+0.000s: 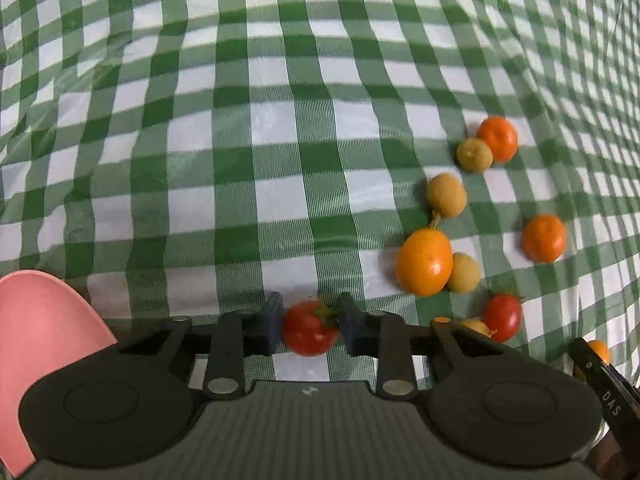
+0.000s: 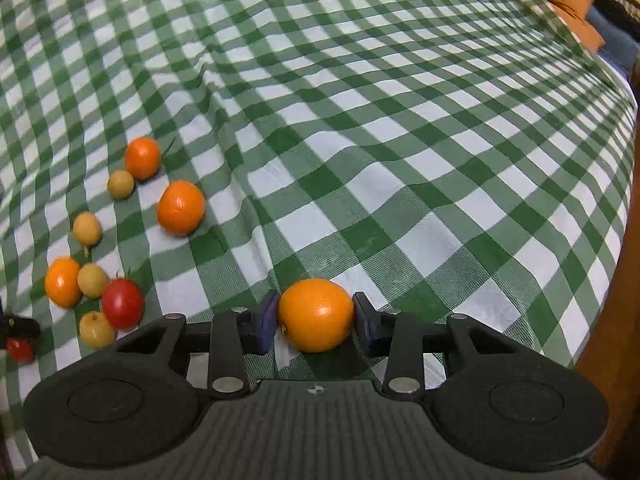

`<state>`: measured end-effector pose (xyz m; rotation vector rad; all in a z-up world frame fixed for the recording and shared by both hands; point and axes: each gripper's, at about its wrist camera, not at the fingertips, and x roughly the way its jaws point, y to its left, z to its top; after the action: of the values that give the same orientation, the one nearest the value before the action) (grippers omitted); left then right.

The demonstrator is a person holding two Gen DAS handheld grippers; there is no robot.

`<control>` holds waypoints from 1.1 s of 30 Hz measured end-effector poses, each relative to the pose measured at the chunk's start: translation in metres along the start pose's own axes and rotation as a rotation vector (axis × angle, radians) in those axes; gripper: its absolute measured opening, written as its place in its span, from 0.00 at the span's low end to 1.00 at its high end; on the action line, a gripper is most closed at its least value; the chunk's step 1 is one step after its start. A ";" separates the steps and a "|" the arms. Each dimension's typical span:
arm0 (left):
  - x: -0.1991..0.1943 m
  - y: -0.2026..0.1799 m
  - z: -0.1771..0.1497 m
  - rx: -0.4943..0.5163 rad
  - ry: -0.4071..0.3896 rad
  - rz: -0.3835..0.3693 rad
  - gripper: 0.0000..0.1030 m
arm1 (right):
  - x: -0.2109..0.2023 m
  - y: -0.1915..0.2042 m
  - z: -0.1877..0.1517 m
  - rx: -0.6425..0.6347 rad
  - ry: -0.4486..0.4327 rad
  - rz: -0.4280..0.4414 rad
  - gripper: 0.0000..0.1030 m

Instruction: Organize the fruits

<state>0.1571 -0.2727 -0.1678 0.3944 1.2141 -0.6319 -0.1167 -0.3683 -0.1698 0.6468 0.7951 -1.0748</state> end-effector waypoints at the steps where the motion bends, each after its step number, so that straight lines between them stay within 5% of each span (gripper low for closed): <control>1: -0.003 0.002 -0.001 -0.004 -0.005 0.006 0.31 | -0.002 -0.003 0.000 0.019 -0.013 -0.001 0.39; 5: -0.012 0.006 -0.001 -0.035 0.003 -0.013 0.31 | -0.013 -0.015 0.001 0.086 -0.086 0.022 0.39; 11: -0.016 0.011 -0.010 -0.033 0.020 -0.012 0.34 | -0.009 -0.022 0.001 0.111 -0.052 0.018 0.39; 12: -0.014 0.013 -0.011 -0.037 0.031 -0.027 0.38 | -0.008 -0.023 0.002 0.112 -0.043 0.014 0.39; 14: -0.011 0.014 -0.013 -0.047 0.050 -0.029 0.67 | -0.003 -0.023 0.002 0.118 -0.016 0.007 0.39; 16: -0.014 0.016 -0.016 -0.061 0.044 -0.026 0.81 | 0.000 -0.021 0.000 0.118 -0.008 0.002 0.39; 18: -0.018 0.017 -0.019 -0.052 0.027 -0.055 0.78 | -0.001 -0.017 -0.003 0.107 -0.011 -0.005 0.39; 20: -0.021 0.016 -0.022 -0.035 0.024 -0.055 0.45 | -0.001 -0.015 -0.004 0.105 -0.012 -0.007 0.40; 22: -0.019 0.013 -0.023 -0.019 0.033 -0.054 0.32 | -0.001 -0.014 -0.003 0.104 -0.013 -0.009 0.40; 28: -0.029 0.004 -0.024 0.009 -0.051 -0.045 0.31 | -0.005 -0.015 -0.003 0.112 -0.031 0.025 0.39; 33: -0.068 0.002 -0.038 0.022 -0.144 -0.054 0.31 | -0.034 -0.011 -0.004 0.055 -0.141 0.099 0.39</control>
<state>0.1164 -0.2327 -0.1156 0.3296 1.0841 -0.7085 -0.1371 -0.3521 -0.1447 0.6426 0.6080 -1.0428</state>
